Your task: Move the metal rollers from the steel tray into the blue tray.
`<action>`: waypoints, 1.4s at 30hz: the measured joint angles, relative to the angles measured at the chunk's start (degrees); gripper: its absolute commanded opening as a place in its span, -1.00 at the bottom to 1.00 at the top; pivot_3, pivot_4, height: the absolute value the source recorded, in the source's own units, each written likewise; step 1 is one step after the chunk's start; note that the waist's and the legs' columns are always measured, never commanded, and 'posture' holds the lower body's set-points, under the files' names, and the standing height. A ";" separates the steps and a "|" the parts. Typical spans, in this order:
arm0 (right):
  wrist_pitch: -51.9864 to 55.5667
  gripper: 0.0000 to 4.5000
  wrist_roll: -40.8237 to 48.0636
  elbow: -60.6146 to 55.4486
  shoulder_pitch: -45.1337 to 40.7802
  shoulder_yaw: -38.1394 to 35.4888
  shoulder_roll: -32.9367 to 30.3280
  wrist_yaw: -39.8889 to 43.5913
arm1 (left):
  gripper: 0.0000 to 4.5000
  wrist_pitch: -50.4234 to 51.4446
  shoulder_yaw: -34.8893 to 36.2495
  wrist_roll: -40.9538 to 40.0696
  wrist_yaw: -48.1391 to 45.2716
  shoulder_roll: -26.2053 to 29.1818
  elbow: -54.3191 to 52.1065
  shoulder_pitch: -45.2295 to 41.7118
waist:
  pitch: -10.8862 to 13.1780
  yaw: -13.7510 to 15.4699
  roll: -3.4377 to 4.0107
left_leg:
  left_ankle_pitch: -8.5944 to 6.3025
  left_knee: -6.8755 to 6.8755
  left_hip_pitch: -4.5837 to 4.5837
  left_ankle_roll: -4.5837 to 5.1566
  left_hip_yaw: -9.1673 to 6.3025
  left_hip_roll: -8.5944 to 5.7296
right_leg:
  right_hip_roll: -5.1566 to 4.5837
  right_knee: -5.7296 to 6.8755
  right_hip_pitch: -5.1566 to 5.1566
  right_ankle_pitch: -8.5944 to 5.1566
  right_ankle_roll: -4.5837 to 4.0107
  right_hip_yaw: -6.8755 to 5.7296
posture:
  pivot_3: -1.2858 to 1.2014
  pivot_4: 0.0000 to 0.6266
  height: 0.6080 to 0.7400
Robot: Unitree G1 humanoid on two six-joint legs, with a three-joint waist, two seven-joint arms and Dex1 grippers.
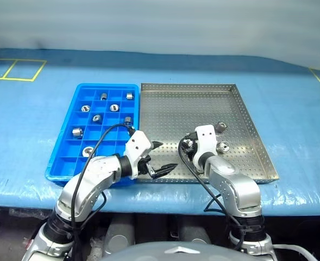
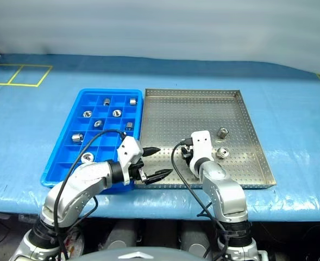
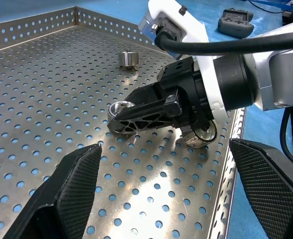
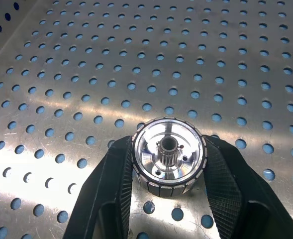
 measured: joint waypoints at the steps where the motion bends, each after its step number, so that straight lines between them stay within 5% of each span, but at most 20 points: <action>1: 0.09 -0.25 0.01 0.19 -0.48 0.28 -0.12 0.20 | 1.00 0.08 0.08 0.00 0.45 -0.37 -0.02 0.34 | 0.00 0.06 0.00 | 0.00 0.00 0.01 0.00 0.00 0.00 | 0.00 0.00 0.00 0.00 0.00 0.00 | 0.19 -0.52 1.00; 8: 0.50 -0.25 -0.02 1.01 -8.27 4.56 -1.21 2.40 | 1.00 -0.02 3.53 0.39 6.65 -3.00 -1.78 4.72 | 0.03 0.84 0.00 | 0.00 -0.05 0.00 0.00 -0.02 0.01 | 0.01 0.00 -0.02 0.00 0.00 -0.01 | 0.28 -0.52 1.00; 22: -3.93 -0.25 0.14 9.22 -20.84 13.38 1.10 10.09 | 1.00 -2.36 13.94 1.56 18.82 -6.71 -9.21 15.25 | 0.04 7.25 0.01 | 0.00 -0.23 -0.03 -0.01 -0.07 0.02 | 0.02 -0.08 -0.06 -0.03 -0.05 -0.14 | 0.45 -0.52 1.00; 42: -13.98 -0.25 -2.14 25.71 -25.64 14.42 3.79 14.26 | 1.00 -3.72 16.18 2.49 22.11 -7.64 -11.92 20.57 | 0.03 23.12 0.02 | -0.05 -0.26 -0.87 -0.18 0.05 0.06 | 0.00 -0.13 -0.94 -0.04 -0.04 -0.31 | 0.48 -0.52 1.00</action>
